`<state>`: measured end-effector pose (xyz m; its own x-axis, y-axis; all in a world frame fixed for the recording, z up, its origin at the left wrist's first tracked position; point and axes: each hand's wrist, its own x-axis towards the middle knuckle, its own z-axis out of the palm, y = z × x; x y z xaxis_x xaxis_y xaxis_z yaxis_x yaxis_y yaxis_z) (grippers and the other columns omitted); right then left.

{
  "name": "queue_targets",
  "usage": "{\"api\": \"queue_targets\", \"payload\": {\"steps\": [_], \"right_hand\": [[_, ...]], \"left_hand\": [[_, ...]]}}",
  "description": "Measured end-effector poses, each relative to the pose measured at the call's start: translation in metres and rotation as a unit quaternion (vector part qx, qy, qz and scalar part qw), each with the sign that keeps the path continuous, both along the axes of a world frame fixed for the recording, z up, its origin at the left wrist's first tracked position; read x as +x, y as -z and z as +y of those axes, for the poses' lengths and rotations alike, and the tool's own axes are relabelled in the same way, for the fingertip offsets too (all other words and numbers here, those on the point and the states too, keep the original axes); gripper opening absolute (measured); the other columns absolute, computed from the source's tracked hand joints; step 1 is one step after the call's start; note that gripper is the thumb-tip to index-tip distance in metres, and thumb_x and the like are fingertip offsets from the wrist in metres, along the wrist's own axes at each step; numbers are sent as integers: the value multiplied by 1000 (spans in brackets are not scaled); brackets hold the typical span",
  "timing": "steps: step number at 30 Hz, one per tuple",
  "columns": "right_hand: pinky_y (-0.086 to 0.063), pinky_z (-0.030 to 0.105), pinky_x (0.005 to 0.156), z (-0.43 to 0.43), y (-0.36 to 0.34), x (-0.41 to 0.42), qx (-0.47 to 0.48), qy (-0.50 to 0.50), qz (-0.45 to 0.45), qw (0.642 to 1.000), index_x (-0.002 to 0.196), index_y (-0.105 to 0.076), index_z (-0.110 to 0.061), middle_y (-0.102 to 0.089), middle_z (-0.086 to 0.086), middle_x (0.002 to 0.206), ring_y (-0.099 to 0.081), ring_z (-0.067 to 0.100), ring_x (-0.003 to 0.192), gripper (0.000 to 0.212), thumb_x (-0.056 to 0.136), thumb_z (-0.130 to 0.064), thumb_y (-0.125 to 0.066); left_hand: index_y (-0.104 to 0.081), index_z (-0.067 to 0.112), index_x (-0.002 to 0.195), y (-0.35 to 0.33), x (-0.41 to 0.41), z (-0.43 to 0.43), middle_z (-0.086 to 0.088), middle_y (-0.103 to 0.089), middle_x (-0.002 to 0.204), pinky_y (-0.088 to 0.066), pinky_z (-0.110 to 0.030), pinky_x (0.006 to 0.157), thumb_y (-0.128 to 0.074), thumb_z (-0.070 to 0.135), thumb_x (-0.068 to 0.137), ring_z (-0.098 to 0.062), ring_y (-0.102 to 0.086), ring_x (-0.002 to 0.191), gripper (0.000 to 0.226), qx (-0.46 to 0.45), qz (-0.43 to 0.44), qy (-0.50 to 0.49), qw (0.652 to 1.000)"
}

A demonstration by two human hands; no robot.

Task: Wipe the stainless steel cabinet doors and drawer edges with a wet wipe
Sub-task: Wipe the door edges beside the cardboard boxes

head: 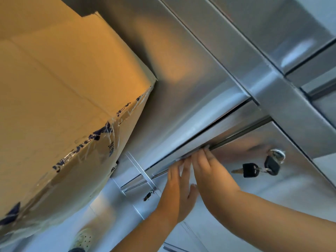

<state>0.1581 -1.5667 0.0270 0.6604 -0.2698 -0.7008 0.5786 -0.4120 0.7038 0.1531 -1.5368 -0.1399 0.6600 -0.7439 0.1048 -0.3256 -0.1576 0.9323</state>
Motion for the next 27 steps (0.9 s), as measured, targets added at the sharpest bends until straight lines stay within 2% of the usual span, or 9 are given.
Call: {"api": "queue_targets", "payload": {"steps": [3, 5, 8, 10, 12, 14, 21, 24, 27], "right_hand": [[-5, 53, 112, -6, -34, -8, 9, 29, -47, 998, 140, -5, 13, -18, 28, 139, -16, 45, 131, 58, 100, -21, -31], [-5, 53, 113, -6, -60, -9, 53, 56, -78, 994, 139, 0, 13, -19, 26, 137, -17, 44, 129, 60, 100, -26, -24], [-9, 52, 112, -2, -89, -10, 96, 71, -128, 985, 139, -6, 11, -24, 20, 135, -22, 40, 126, 66, 101, -42, -16], [-24, 52, 107, 0, -105, -10, 119, 98, -172, 973, 135, -26, 11, -40, 20, 124, -36, 37, 115, 74, 97, -52, -19], [-45, 51, 91, -3, -115, -11, 108, 109, -206, 966, 112, -55, 16, -57, 26, 95, -53, 39, 92, 74, 88, -52, -37], [-52, 51, 79, -7, -116, -16, 90, 64, -249, 962, 94, -64, 17, -60, 29, 80, -58, 42, 79, 67, 79, -46, -47], [-52, 51, 82, -6, -106, -18, 41, 34, -255, 966, 98, -63, 19, -61, 32, 83, -60, 44, 81, 70, 75, -47, -57], [-45, 51, 94, -1, -103, -14, -1, 69, -203, 977, 112, -58, 14, -60, 28, 96, -56, 42, 95, 77, 85, -48, -22], [-36, 54, 101, 6, -92, -9, -13, 77, -188, 979, 123, -44, 17, -53, 29, 108, -50, 42, 106, 79, 89, -47, -14]], "left_hand": [[-3, 32, 147, -20, -2, -12, 7, -29, 144, 3, 2, 97, -36, 39, 91, -4, -28, 131, 65, -8, -66, -44, 997], [0, 36, 146, -49, -1, -12, 7, -26, 146, -4, 2, 98, -37, 35, 92, -4, -27, 133, 66, -53, -41, -33, 997], [0, 42, 145, -76, 1, -10, 5, -25, 144, -29, -18, 106, -30, 37, 92, -9, -25, 134, 61, -153, -15, -18, 988], [1, 43, 146, -92, 1, -8, 4, -22, 143, -38, -28, 101, -21, 47, 93, -10, -22, 134, 57, -178, -17, -15, 984], [3, 41, 148, -103, -1, -7, 4, -20, 143, -42, -30, 97, -22, 46, 95, -12, -18, 135, 59, -182, -38, -27, 982], [6, 38, 149, -110, -1, -7, 1, -21, 143, -40, -31, 98, -25, 42, 96, -15, -20, 135, 61, -187, -50, -32, 981], [6, 34, 149, -108, 0, -9, 0, -16, 147, -44, -39, 100, -33, 34, 95, -17, -17, 136, 67, -174, -69, -26, 982], [-2, 27, 151, -106, -2, -11, -3, -18, 146, -45, -43, 98, -24, 38, 95, -23, -23, 135, 61, -177, -59, -36, 982], [-3, 29, 150, -99, -1, -9, -2, -20, 146, -45, -40, 99, 0, 54, 92, -22, -27, 134, 63, -152, -41, -39, 987]]}}
